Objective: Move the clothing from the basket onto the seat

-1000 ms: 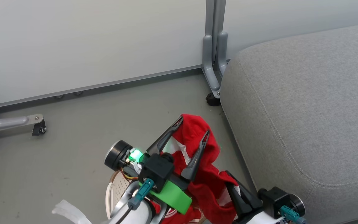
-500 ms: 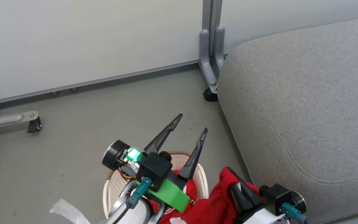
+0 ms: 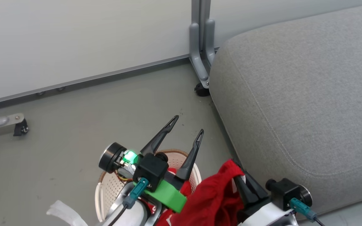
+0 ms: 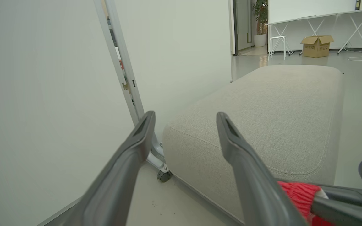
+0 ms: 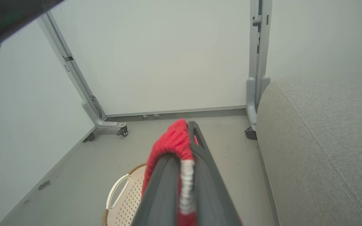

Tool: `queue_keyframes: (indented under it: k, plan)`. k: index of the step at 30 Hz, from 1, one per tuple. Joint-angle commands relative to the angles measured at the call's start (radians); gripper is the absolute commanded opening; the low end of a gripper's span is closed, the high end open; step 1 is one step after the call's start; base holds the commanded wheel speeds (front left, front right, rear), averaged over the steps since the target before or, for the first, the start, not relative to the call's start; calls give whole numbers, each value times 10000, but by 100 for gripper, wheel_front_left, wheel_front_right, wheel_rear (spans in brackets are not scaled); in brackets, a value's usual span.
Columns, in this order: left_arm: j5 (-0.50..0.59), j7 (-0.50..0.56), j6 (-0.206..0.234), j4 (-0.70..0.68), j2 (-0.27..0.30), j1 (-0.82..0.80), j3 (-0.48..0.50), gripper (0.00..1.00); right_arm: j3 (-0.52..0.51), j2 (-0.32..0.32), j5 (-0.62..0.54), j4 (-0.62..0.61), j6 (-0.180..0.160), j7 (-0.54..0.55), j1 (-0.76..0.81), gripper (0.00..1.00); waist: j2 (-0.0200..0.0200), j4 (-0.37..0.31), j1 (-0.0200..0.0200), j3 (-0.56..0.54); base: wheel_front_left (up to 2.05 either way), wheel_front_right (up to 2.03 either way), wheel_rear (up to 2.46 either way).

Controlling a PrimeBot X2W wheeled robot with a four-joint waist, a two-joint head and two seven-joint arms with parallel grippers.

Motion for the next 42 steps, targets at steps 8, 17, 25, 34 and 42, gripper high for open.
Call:
queue_keyframes:
  k: [8, 17, 25, 34, 42]
  plan:
    - [129, -372, 184, 252, 485, -167, 240, 100, -332, -33, 69, -778, -3, -34, -233, 0, 0, -1067, 0, 871, 0, 0, 0]
    - [111, -525, 528, -152, 959, -97, 694, 100, -980, -26, 296, -2036, -1, -34, -237, 0, 0, -2191, 0, 2038, 0, 0, 0]
    - [470, -71, 237, -662, 1468, -697, 595, 100, -1941, -30, 276, -2936, -3, -34, -1074, 0, 0, -2386, 0, 3495, 0, 0, 0]
    - [745, 420, -327, -1083, 1636, -1873, 274, 100, -5105, -23, 423, -3378, -1, -34, -4724, 0, 0, -1391, 0, 5587, 0, 0, 0]
    - [956, 583, -545, -1364, 1897, -2483, 253, 100, -7034, -1005, -679, -2308, -4, -33, -8854, 0, 0, -635, 0, 6790, 0, 0, 0]
